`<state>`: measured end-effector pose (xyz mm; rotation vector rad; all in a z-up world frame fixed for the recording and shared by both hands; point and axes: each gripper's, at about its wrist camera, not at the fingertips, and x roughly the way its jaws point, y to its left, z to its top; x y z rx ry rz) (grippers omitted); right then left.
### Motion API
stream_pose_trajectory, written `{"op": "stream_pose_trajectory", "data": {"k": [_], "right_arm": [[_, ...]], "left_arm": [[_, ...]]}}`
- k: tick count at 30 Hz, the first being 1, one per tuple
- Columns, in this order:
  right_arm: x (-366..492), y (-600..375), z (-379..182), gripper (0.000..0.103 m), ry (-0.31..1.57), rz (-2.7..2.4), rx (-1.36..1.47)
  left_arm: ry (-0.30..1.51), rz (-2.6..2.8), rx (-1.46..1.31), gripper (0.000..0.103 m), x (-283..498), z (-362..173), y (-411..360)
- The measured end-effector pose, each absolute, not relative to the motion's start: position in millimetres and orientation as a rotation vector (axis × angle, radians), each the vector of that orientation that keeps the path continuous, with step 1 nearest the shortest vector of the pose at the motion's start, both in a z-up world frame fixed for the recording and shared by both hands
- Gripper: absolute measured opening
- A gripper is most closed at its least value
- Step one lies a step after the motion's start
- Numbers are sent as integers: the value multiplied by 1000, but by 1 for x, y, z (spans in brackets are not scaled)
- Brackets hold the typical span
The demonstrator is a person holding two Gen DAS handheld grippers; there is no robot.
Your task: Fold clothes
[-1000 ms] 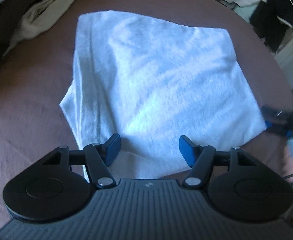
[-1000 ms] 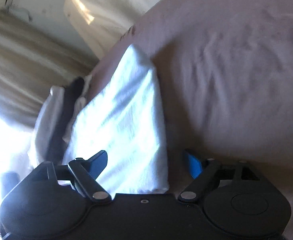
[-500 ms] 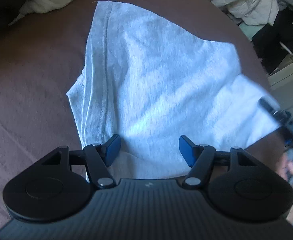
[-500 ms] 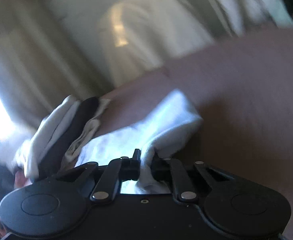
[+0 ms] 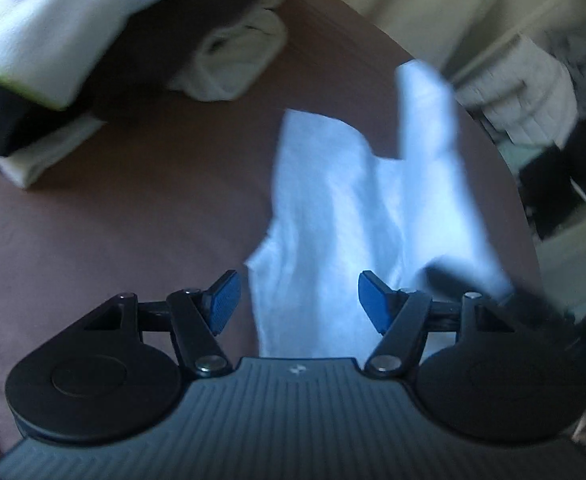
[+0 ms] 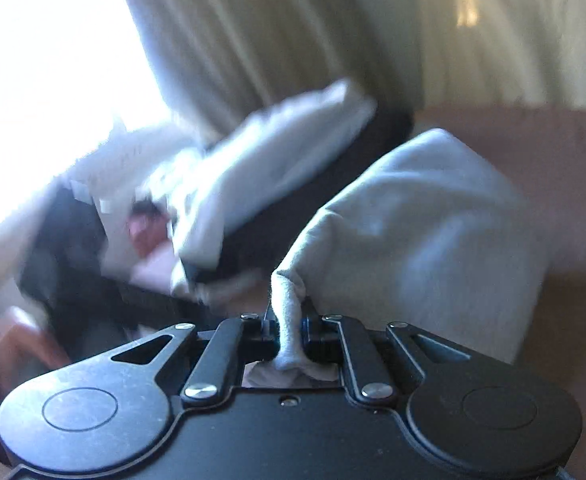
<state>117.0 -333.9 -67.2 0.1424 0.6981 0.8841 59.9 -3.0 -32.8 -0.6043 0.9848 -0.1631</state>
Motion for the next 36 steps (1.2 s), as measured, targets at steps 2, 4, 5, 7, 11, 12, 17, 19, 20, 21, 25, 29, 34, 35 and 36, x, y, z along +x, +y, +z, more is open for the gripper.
{"op": "stream_pose_trajectory", "data": {"k": [2,4,5,7,11,12,17,19,20,21,25,29,34,35,36], "right_arm": [[106,-329,-83,12,743,865,84],[94,-322,-87,12,742,852,23],[88,-318,-87,12,742,851,-6],[86,-308,-81,12,753,884,-45],[78,-287,-86,11,818,863,-122],[82,-280,-95,11,862,785,-123],[65,-271,-97,28,829,768,-152],[54,-275,-90,37,809,853,-159],[49,-279,-87,39,811,902,-148],[46,-285,-86,39,839,968,-101],[34,-317,-82,38,893,1106,72],[42,-361,-74,45,806,920,182],[47,-401,-70,62,709,741,176],[42,-400,-74,62,699,737,125],[40,-399,-78,62,697,747,74]], "left_arm": [[988,-137,-635,65,61,-37,5],[973,-127,-653,65,60,-38,11],[947,-123,-668,65,58,-36,15],[890,-117,-702,65,54,-33,23],[845,-142,-749,65,56,-34,27],[861,-142,-728,65,59,-36,23],[899,-134,-633,65,68,-45,8],[903,-133,-621,65,70,-46,8],[905,-120,-623,65,72,-48,10],[906,-108,-624,65,73,-50,13],[955,-21,-539,63,76,-55,15],[895,-61,-583,63,77,-56,22],[875,-175,-637,23,89,-62,19],[877,-193,-618,8,92,-63,16],[876,-210,-602,8,95,-65,12]]}}
